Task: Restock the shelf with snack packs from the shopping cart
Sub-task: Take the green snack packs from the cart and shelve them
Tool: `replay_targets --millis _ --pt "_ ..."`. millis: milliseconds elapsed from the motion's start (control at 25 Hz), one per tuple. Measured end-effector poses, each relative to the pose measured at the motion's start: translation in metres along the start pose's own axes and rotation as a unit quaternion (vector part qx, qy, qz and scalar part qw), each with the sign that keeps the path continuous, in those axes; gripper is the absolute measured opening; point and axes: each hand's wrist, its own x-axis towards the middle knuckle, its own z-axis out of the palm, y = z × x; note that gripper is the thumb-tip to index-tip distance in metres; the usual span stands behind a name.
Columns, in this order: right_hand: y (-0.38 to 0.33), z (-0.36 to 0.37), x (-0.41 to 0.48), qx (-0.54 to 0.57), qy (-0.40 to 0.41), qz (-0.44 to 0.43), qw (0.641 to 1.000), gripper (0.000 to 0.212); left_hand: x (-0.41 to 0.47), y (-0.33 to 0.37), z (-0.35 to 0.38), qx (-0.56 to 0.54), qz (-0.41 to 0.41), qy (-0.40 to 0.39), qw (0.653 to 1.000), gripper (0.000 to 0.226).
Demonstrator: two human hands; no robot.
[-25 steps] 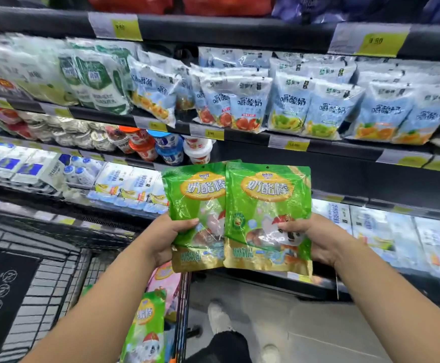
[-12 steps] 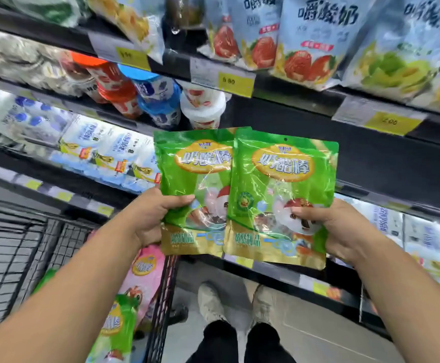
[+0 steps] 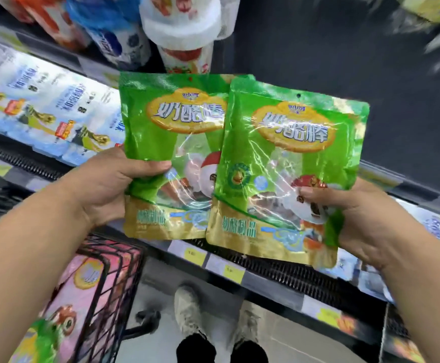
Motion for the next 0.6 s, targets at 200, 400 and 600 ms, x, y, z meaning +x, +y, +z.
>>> replay_targets --millis 200,400,600 --pt "-0.006 -0.004 0.018 -0.019 -0.011 -0.041 0.999 0.026 0.016 -0.011 -0.011 0.000 -0.002 -0.005 1.000 0.078" --pt "-0.039 -0.004 0.028 -0.031 -0.023 -0.125 0.991 0.033 0.016 -0.003 -0.022 -0.003 -0.003 -0.022 1.000 0.097" --pt "-0.079 0.004 0.050 -0.028 -0.039 -0.163 0.985 0.029 0.022 -0.001 -0.045 0.045 0.006 0.000 0.999 0.098"
